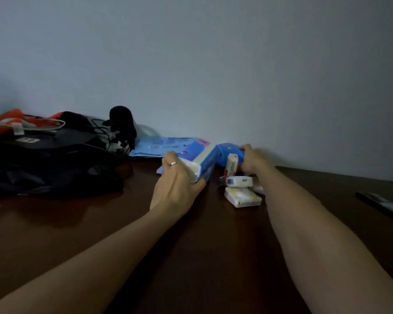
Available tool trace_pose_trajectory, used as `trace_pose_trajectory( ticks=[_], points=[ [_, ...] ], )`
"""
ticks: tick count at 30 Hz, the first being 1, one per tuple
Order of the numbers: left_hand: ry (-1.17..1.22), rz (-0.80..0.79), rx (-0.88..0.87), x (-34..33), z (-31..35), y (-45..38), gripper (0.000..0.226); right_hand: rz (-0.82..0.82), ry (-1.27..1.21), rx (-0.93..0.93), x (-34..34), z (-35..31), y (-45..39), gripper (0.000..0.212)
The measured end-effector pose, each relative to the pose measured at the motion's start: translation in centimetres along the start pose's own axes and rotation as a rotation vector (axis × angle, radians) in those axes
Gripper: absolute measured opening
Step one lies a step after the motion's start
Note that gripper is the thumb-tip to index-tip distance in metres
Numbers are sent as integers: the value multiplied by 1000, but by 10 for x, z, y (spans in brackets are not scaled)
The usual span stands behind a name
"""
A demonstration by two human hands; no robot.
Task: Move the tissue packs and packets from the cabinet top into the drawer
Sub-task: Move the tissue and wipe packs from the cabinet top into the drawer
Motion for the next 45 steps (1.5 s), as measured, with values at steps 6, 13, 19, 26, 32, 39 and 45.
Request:
trace_pose_trajectory(
  ticks=[6,13,19,26,32,39,45],
  points=[
    [27,-20,96,7,10,11,76,446,85,-149,26,1,66,70],
    [233,216,132,80,69,81,73,631,-248,-80,97,21,223,77],
    [439,328,112,158,110,195,72,691,-570,117,100,-7,395,83],
    [681,330,231,181,54,412,77,430,-957,358,-53,-22,581,95],
    [666,185,782,159,-80,559,67,-259,-1052,212,-225,-15,654,100],
    [607,332,1006,158,-151,605,65,-689,-1181,-333,-340,-15,680,83],
    [784,320,1065,162,-163,606,83,-674,-1264,-457,-369,-10,676,83]
  ],
)
Point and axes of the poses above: each hand's wrist, its own y-axis away from the middle knuckle, its own x-axis out of the back of the hand, z = x × y, the point moved 7 cm from there along -y, towards the middle knuckle, and after that the axes turned 15 degrees about y, right-handed, at the moved point
